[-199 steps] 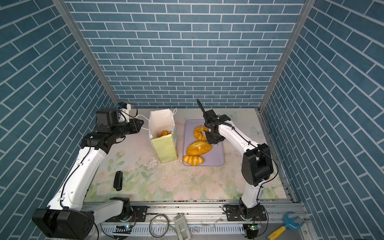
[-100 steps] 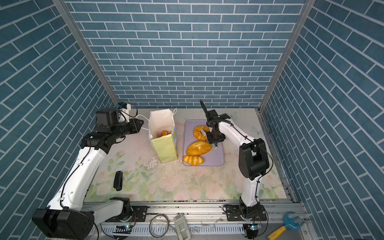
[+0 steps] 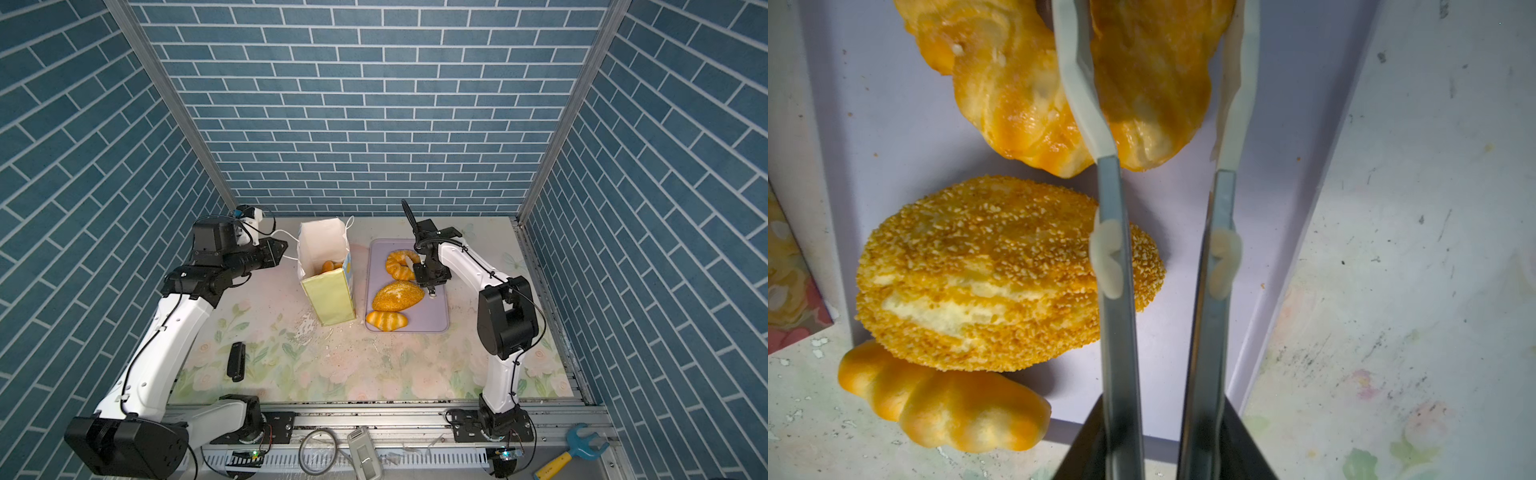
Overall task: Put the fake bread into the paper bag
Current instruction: 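Lower the tongs around the ring bread's edge and close them, then lift the ring bread with the tongs and carry it over the bag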
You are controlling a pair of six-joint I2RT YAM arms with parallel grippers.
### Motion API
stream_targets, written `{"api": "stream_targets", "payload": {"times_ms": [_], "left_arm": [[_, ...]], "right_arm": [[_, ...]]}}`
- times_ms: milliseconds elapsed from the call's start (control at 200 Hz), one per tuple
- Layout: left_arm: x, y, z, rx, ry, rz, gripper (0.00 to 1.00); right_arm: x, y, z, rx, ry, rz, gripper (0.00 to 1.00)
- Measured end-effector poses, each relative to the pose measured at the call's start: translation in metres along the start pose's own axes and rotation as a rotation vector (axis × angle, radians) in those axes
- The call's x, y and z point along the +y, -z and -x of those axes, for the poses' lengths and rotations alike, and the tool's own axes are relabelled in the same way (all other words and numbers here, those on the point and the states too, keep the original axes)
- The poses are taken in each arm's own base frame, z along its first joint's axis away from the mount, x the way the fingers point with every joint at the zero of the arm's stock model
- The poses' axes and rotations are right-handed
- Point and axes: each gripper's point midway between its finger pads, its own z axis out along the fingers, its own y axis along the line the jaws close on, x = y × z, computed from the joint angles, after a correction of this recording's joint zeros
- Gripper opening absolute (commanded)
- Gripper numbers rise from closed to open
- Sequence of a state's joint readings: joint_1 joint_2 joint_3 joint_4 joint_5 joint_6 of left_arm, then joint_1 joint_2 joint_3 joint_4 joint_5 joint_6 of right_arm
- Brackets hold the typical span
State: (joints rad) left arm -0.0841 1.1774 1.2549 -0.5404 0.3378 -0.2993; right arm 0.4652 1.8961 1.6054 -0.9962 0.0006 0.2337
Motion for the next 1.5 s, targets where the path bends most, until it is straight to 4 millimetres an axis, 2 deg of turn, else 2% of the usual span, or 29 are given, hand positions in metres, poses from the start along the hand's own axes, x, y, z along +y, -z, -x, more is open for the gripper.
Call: {"api": "stream_targets", "payload": {"times_ms": [275, 715, 970, 1501], "left_arm": [[-0.001, 0.0, 0.0, 0.001, 0.001, -0.004, 0.22], [-0.006, 0.0, 0.008, -0.029, 0.007, -0.03, 0.22], [-0.005, -0.003, 0.005, -0.025, 0.022, -0.032, 0.22], [-0.001, -0.012, 0.002, -0.015, 0.045, -0.028, 0.22]], "right_arm": [[-0.003, 0.009, 0.003, -0.028, -0.001, -0.01, 0.26], [-0.007, 0.056, 0.004, -0.155, -0.004, -0.012, 0.23], [-0.008, 0.085, 0.004, -0.232, -0.001, -0.007, 0.22], [-0.006, 0.124, 0.001, -0.332, 0.042, -0.001, 0.2]]}}
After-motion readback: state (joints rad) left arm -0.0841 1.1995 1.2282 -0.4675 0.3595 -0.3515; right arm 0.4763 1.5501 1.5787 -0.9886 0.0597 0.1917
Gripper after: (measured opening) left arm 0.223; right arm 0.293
